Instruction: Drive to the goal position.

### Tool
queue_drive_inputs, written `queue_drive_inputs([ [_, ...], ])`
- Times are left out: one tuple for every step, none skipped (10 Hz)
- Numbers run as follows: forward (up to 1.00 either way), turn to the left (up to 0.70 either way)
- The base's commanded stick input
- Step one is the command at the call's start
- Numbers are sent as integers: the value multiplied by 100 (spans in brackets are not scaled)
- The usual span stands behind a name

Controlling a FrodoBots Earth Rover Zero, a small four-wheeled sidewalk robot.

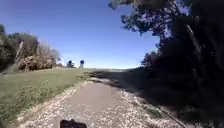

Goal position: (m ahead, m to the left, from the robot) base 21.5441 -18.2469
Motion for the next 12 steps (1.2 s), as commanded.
queue_drive_inputs([
  [50, 0],
  [50, 0],
  [50, 0],
  [50, 0],
  [50, 0],
  [50, 0],
  [50, 0],
  [50, 0],
  [50, 0],
  [50, 0],
  [50, 0],
  [50, 0],
])
